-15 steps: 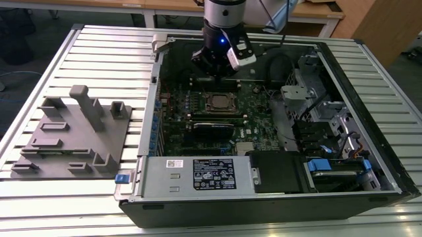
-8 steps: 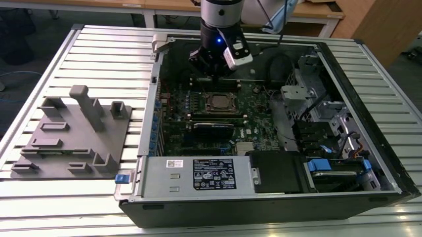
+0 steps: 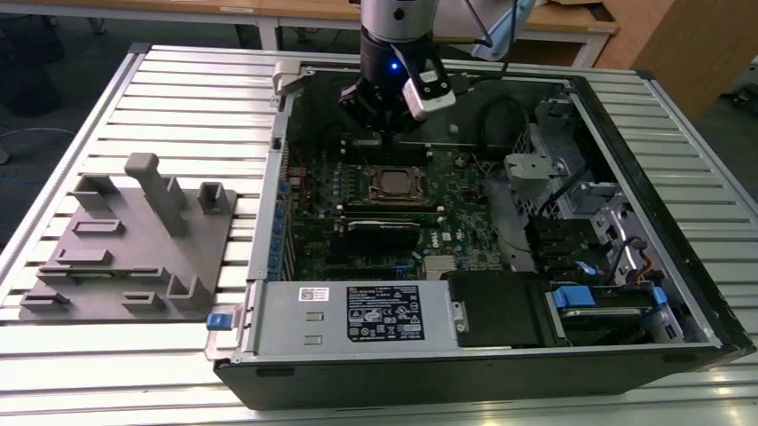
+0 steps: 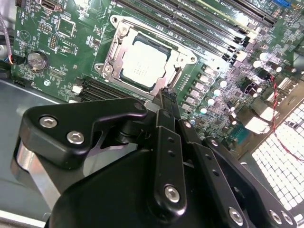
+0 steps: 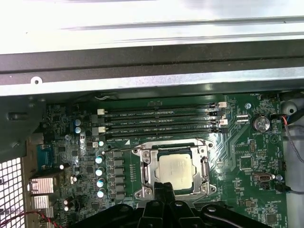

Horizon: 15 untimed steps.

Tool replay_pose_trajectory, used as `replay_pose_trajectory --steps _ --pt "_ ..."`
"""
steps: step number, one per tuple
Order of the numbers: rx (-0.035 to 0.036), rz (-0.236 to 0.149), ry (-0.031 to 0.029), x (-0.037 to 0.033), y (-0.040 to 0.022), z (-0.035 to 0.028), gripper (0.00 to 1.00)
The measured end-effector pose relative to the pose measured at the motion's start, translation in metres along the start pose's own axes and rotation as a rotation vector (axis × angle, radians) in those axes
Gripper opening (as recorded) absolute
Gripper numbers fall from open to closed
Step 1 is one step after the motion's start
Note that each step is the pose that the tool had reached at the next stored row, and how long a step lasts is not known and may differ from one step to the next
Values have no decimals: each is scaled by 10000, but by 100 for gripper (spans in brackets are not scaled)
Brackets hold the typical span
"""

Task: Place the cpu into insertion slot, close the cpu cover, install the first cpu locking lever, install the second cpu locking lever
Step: 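Install the first cpu locking lever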

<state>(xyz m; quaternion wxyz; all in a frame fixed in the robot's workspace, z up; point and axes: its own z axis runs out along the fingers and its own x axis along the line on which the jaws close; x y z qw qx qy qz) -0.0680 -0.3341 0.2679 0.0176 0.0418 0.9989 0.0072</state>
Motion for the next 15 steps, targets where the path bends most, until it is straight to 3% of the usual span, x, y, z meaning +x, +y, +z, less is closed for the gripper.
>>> replay_pose_trajectory --steps 7,15 --pt "3 0 3 2 -1 4 10" --pt "-2 0 -6 63 -5 18 10"
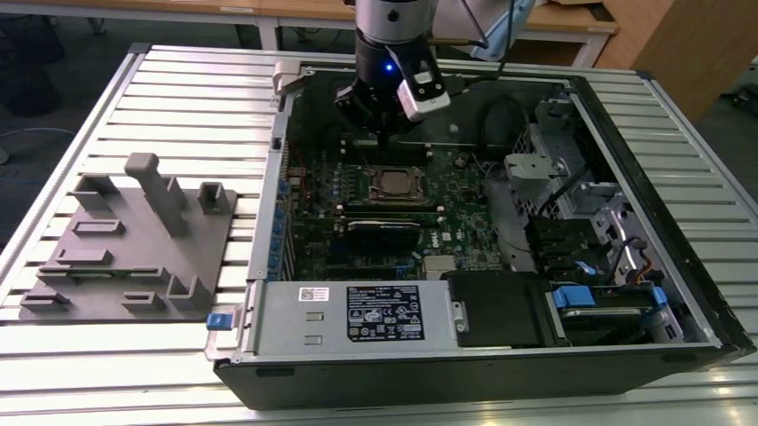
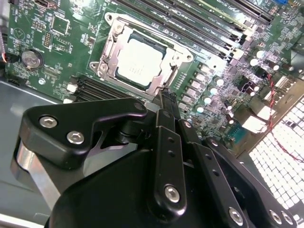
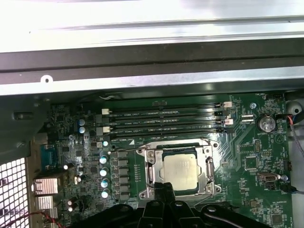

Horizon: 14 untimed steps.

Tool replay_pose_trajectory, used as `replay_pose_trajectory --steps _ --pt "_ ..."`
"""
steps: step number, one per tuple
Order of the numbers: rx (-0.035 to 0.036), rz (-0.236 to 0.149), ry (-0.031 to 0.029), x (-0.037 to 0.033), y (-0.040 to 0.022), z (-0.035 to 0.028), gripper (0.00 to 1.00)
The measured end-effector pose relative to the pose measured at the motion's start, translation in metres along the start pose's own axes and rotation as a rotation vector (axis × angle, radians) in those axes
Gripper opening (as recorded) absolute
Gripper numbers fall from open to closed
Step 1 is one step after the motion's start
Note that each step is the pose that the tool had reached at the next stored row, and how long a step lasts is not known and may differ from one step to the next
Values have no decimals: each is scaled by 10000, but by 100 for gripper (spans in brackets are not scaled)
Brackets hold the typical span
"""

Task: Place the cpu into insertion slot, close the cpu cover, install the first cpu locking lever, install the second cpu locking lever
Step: 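Install the first cpu locking lever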

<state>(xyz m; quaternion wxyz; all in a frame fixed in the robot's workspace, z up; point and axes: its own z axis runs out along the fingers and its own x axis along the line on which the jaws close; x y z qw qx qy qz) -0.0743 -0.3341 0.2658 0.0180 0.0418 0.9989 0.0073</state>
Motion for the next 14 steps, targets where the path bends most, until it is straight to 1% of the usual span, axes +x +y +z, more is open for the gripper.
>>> replay_pose_trajectory --steps 2,6,9,14 --pt "-4 0 -8 23 -2 1 10" --pt "-21 0 -41 82 -7 6 10" --pt "-26 0 -67 112 -10 6 10" --pt "-33 -1 -86 138 -12 7 10"
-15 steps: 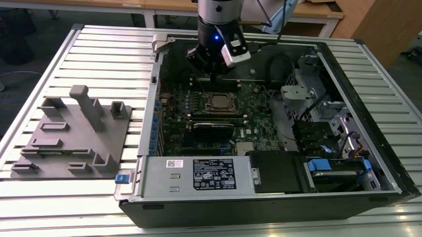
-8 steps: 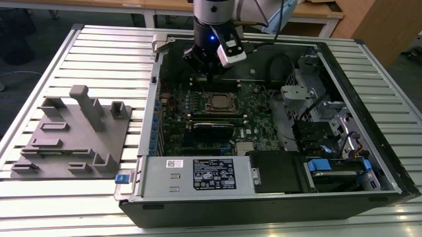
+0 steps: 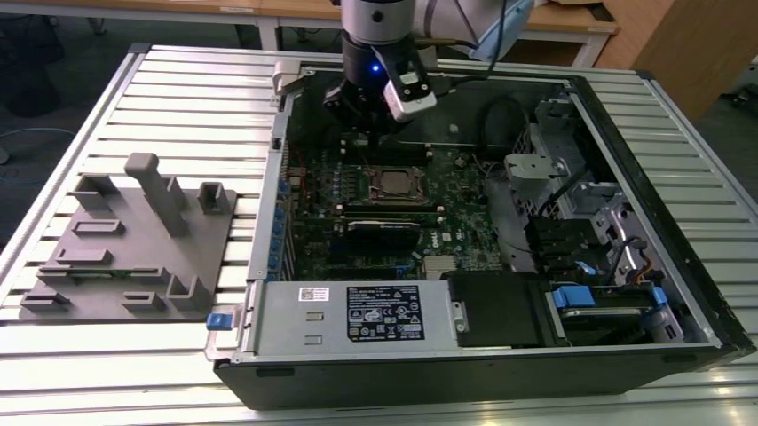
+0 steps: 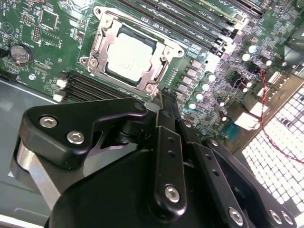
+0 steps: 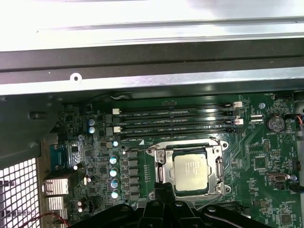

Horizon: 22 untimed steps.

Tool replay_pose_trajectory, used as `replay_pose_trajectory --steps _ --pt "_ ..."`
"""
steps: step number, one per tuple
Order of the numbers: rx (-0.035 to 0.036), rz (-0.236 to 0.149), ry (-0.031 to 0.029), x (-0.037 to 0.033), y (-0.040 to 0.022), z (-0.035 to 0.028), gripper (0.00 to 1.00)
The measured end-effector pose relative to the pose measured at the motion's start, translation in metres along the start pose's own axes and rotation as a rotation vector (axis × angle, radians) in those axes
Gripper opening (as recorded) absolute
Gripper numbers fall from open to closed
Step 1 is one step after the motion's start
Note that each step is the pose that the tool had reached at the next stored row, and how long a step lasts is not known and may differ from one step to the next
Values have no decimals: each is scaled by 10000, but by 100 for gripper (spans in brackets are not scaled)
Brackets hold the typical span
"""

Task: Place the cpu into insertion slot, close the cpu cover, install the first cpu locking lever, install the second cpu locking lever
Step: 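Install the first cpu locking lever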

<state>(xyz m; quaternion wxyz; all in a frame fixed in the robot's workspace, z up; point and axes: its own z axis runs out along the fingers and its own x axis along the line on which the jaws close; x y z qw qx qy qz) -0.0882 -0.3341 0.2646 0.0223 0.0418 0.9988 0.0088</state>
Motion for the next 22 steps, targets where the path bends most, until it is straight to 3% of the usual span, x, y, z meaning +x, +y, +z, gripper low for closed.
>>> replay_pose_trajectory --steps 10,17,22 --pt "-40 2 -14 70 -6 7 10" --pt "-41 3 -22 75 -6 6 10" --pt "-40 2 -22 136 -12 7 10"
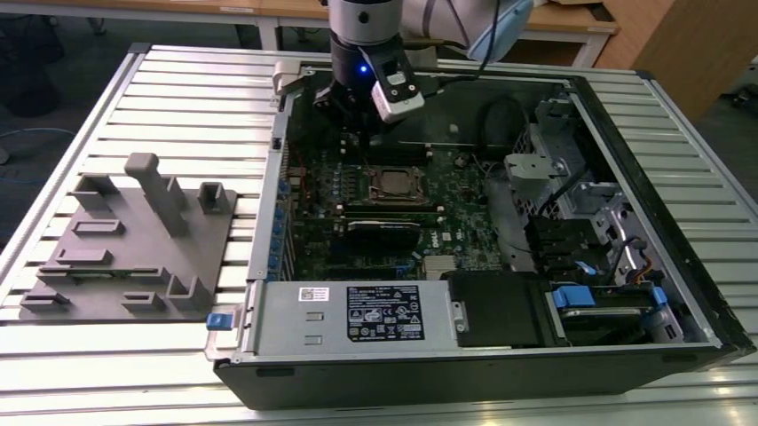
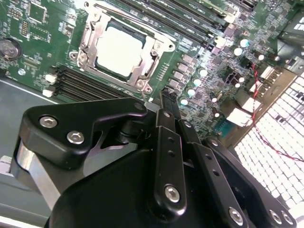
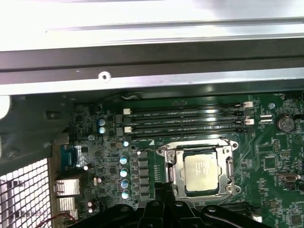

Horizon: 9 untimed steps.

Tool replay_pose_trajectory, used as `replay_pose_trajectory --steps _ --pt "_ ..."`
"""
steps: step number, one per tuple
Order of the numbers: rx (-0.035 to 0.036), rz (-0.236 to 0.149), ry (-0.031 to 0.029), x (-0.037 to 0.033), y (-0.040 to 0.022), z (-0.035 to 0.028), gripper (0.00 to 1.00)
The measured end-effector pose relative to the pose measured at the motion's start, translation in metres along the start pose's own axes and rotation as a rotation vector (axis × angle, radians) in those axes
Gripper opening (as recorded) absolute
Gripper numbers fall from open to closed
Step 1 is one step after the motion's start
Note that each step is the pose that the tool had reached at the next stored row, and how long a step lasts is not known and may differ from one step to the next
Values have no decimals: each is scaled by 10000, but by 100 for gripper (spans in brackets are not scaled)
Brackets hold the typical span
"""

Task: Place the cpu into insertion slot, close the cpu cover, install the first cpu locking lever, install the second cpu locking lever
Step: 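Install the first cpu locking lever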

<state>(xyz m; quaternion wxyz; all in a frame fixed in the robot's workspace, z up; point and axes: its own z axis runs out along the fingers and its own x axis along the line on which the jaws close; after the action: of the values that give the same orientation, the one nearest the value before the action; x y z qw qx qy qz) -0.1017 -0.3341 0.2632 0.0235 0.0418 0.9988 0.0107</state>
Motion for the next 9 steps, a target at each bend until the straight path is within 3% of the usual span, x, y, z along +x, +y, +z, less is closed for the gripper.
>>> replay_pose_trajectory --steps 5,9 --pt "-2 1 -2 59 -4 4 10" --pt "1 -1 0 62 -5 3 10"
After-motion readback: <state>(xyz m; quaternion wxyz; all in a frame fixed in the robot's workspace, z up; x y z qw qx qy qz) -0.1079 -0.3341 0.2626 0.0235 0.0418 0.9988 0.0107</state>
